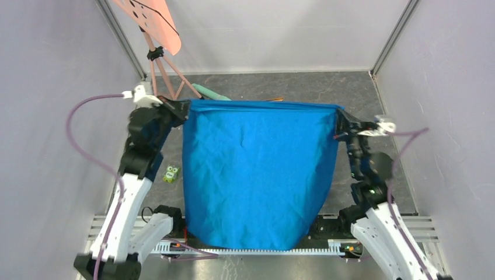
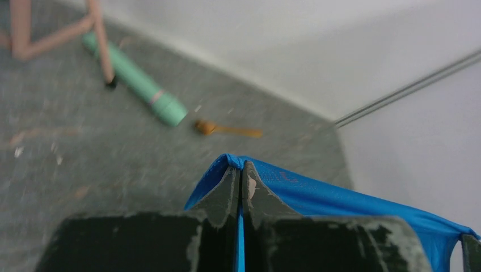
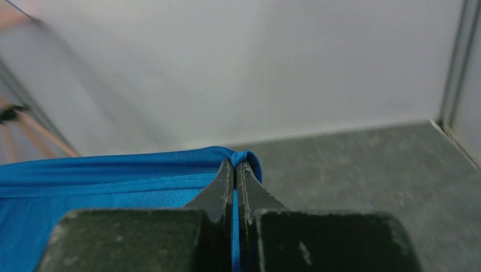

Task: Fold the napkin into a case and place the utensils inside
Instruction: Flatten out the napkin at the center of the board.

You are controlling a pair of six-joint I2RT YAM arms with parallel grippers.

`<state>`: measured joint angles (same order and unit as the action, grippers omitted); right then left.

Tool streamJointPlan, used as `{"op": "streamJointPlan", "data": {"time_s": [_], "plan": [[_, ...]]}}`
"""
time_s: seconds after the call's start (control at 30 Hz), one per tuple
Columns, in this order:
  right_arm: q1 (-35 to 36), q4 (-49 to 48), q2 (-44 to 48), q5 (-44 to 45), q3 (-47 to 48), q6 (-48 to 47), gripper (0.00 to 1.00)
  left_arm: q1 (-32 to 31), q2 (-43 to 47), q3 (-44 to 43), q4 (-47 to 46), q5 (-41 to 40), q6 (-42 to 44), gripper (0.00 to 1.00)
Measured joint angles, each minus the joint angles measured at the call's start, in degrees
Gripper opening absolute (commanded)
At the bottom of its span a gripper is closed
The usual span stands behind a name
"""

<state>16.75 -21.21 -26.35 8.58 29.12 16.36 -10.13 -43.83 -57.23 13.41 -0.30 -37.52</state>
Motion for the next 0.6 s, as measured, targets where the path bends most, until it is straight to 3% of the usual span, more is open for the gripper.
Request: {"op": "streamJointPlan", "data": {"time_s": [0.13, 0.27, 0.47, 0.6], "plan": [[0.0, -6.3, -15.1, 7.3, -6.1, -1.4, 0.00, 0.0, -13.1, 6.6, -4.8, -1.0, -2.0, 0.02], [0.1, -15.9, -30.0, 11.4, -7.6, -3.7, 0.00, 0.0, -27.2, 6.8, -12.9, -1.2, -3.0, 0.02], [-0.2, -25.6, -50.6, 14.5, -2.8, -8.9, 0.00, 0.3, -44.1, 3.6, -19.5, -1.1, -3.3, 0.02], [-0.5, -26.5, -55.5, 14.0, 0.9, -10.7, 0.00, 1.3, -49.3, 0.4, -20.5, -0.7, -4.5, 0.02]]}}
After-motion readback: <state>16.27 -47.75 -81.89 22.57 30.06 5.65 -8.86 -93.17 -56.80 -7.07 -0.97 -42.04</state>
